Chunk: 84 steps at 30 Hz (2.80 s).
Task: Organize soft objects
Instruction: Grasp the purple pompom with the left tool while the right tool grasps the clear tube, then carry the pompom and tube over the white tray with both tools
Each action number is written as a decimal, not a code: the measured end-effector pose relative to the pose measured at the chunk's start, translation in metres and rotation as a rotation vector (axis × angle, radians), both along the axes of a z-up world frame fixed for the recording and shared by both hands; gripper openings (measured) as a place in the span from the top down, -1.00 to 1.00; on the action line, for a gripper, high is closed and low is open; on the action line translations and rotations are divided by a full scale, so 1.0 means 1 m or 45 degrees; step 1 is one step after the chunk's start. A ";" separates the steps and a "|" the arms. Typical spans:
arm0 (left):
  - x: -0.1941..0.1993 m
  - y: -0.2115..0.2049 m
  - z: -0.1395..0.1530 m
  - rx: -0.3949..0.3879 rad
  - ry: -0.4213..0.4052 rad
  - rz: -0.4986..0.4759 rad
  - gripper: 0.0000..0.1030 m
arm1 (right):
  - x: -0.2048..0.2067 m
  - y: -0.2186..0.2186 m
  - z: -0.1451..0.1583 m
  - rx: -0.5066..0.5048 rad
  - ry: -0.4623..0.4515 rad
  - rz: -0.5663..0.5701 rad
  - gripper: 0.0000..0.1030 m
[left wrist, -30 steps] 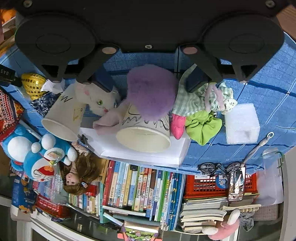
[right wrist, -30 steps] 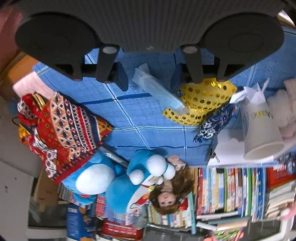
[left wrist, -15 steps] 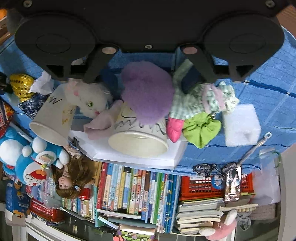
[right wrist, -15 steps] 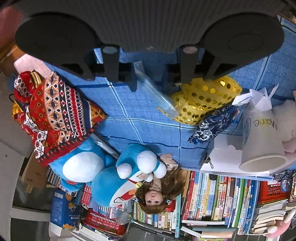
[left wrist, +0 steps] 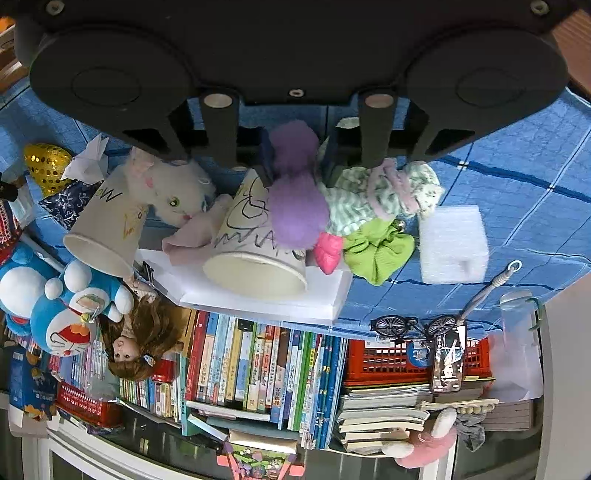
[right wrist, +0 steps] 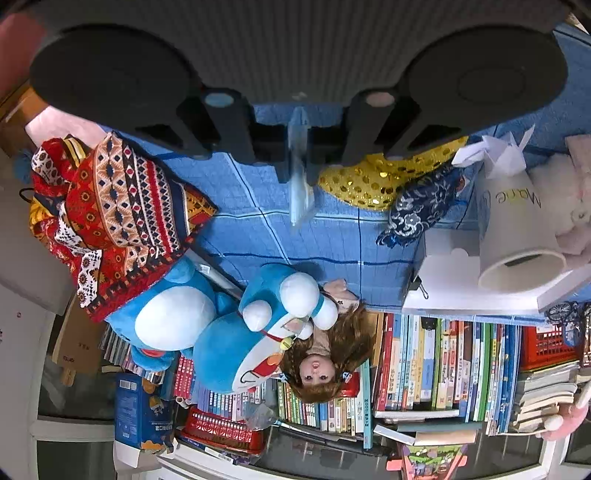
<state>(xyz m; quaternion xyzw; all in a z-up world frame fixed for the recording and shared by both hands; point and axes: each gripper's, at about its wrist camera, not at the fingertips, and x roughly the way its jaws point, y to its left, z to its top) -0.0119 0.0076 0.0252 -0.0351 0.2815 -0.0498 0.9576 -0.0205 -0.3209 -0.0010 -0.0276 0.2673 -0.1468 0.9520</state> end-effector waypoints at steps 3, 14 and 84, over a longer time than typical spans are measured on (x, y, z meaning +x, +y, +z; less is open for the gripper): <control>-0.006 0.005 0.004 -0.016 -0.005 -0.012 0.57 | -0.001 -0.001 0.003 0.007 -0.014 -0.005 0.78; -0.018 0.003 0.011 -0.014 -0.017 -0.078 0.53 | -0.006 0.001 0.010 0.029 -0.047 -0.008 0.77; 0.074 -0.012 0.112 -0.199 -0.026 -0.435 0.36 | 0.051 -0.012 0.091 0.701 -0.136 0.316 0.77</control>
